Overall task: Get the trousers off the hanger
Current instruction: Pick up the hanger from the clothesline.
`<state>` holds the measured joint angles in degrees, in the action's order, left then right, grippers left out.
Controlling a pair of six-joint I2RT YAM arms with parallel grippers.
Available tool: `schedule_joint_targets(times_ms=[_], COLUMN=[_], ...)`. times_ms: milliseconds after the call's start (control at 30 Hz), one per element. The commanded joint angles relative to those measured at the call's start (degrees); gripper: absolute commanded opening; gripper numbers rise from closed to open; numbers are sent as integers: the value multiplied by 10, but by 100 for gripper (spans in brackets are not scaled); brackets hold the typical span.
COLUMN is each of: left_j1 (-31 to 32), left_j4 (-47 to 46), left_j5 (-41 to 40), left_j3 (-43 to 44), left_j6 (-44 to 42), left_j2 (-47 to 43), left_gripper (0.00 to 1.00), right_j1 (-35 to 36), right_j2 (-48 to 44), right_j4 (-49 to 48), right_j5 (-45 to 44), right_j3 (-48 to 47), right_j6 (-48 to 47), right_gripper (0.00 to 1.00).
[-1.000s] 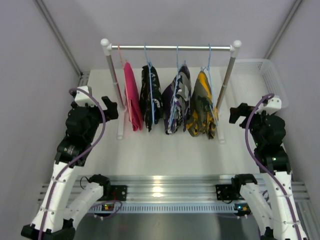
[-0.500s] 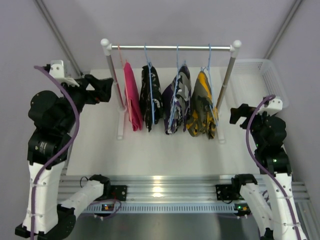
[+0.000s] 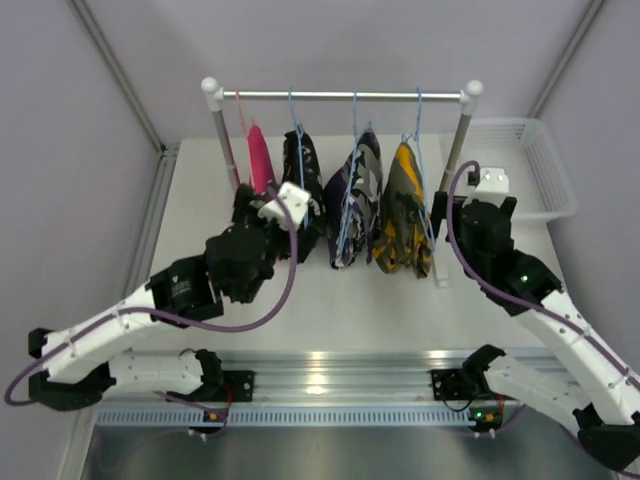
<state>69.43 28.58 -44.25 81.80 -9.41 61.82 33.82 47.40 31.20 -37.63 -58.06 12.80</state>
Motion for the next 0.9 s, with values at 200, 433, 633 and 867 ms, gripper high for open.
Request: schedule_joint_targets(times_ms=[200, 433, 633, 867], left_j1=[-80, -86, -144, -146], left_j4=[26, -54, -108, -79], left_j5=[-218, -118, -68, -30], left_j3=[-251, -199, -206, -136], left_j6=[113, 89, 91, 117], left_j2=[-169, -94, -78, -79], left_gripper=[99, 99, 99, 99], right_j1=[28, 28, 29, 29], right_j2=[-14, 74, 53, 2], right_j4=[-142, -99, -137, -118], right_j5=[-123, -134, -108, -90], right_j3=[156, 80, 106, 89], right_j6=[12, -30, -32, -38], right_gripper=[98, 98, 98, 98])
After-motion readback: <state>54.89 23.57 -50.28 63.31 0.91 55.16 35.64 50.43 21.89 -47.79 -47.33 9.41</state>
